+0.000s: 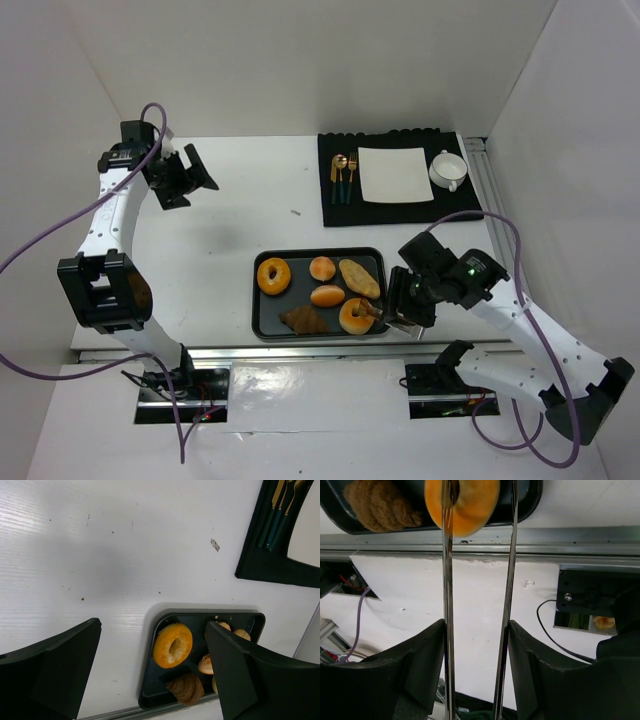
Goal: Place the bread
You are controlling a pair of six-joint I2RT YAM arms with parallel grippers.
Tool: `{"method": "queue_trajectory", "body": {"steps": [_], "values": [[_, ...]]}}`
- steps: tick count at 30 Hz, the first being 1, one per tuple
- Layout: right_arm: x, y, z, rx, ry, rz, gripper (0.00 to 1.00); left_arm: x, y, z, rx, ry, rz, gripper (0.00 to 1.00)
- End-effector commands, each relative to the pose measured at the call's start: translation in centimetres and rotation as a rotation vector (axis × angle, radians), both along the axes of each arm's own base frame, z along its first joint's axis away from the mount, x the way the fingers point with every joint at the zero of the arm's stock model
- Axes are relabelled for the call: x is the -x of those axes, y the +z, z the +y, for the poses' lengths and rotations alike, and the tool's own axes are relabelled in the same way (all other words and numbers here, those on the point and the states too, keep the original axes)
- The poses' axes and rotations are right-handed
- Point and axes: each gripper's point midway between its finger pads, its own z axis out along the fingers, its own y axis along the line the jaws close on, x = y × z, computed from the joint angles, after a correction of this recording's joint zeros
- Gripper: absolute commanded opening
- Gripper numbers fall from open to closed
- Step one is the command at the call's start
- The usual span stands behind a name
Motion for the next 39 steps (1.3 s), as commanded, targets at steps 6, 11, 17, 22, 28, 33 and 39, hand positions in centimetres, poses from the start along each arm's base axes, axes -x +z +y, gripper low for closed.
{"method": "queue_trajectory", "body": {"steps": [6, 11, 17, 22, 28, 33, 39], "values": [[0.7, -1.7, 1.0, -0.035, 0.027, 0.053, 0.58, 0.4, 1.2, -0.2, 0.011, -0.013, -0.039, 0.99], [-0.4, -0.3, 0.9, -0.014, 0.043, -0.004, 0.46, 0.3, 1.2, -0.3, 0.017, -0.006, -0.036, 0.99], [-0.8, 1.6, 0.3, 0.012, 0.061, -0.044, 0.16, 0.1, 1.8, -0.4, 0.025, -0.005, -0.062, 0.99], [-1.4, 3.3, 0.7, -0.006, 0.091, -0.087, 0.05, -0.1, 1.9, -0.5, 0.032, -0.010, -0.063, 0.99], [-4.8, 7.0, 1.1, 0.008, 0.085, -0.251, 0.05, -0.5, 2.1, -0.8, 0.051, -0.015, -0.072, 0.99], [-13.6, 12.7, 1.6, 0.131, 0.025, -0.549, 0.05, -0.8, 2.9, -1.7, 0.052, -0.040, -0.093, 0.99], [-27.5, 13.5, -2.3, 0.357, -0.155, -0.745, 0.05, -0.8, 3.3, -1.9, 0.062, -0.049, -0.104, 0.99]]}}
